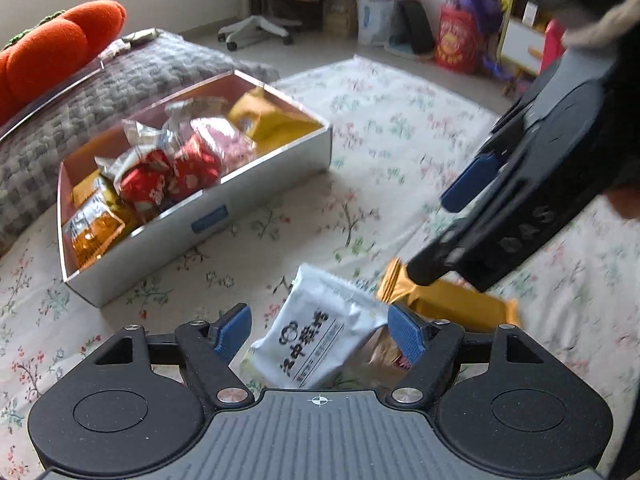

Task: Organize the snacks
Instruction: 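Grasp a white printed packet with the left tool while the right tool grasps a gold bar, then carry the white packet and gold bar into the box and open both tools, then grasp a small blue-wrapped candy with the left tool while the right tool grasps a pastry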

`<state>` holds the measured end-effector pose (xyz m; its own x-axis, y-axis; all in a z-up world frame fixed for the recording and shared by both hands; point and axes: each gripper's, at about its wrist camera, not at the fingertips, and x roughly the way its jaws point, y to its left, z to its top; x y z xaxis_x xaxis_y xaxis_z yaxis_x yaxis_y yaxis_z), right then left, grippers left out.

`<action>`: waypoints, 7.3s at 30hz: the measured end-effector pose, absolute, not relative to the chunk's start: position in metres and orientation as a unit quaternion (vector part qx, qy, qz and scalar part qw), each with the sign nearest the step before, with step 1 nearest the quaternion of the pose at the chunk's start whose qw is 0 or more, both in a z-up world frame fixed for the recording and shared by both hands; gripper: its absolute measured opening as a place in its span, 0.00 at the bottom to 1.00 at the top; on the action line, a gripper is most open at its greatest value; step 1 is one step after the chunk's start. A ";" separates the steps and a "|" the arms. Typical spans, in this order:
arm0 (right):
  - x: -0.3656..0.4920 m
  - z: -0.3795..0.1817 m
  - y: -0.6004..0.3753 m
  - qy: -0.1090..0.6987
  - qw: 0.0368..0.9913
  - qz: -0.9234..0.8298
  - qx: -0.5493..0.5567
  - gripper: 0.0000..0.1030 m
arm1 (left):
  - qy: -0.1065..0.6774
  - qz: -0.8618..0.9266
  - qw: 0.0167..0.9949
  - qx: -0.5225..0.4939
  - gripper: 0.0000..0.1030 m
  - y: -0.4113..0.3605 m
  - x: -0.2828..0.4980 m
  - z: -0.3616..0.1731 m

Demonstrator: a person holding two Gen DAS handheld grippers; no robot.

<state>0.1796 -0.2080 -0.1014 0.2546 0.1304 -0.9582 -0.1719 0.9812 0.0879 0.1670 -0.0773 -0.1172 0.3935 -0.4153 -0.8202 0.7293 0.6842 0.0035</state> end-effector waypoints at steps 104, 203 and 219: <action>0.209 -0.090 -0.222 0.537 0.842 0.053 0.012 0.25 | 0.434 -0.135 0.884 0.106 0.44 -0.044 0.214 -0.085; 0.175 -0.118 -0.186 0.624 0.765 0.137 0.079 0.61 | 0.492 -0.194 0.840 0.124 0.59 -0.058 0.215 -0.138; 0.174 -0.131 -0.150 0.619 0.768 0.162 -0.017 0.63 | 0.495 -0.176 0.845 0.102 0.24 -0.049 0.223 -0.142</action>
<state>0.1740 -0.1496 -0.1313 0.1805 0.2285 -0.9567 -0.2703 0.9467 0.1751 0.2226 -0.0490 -0.1416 0.4475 -0.1954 -0.8727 0.3984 0.9172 -0.0010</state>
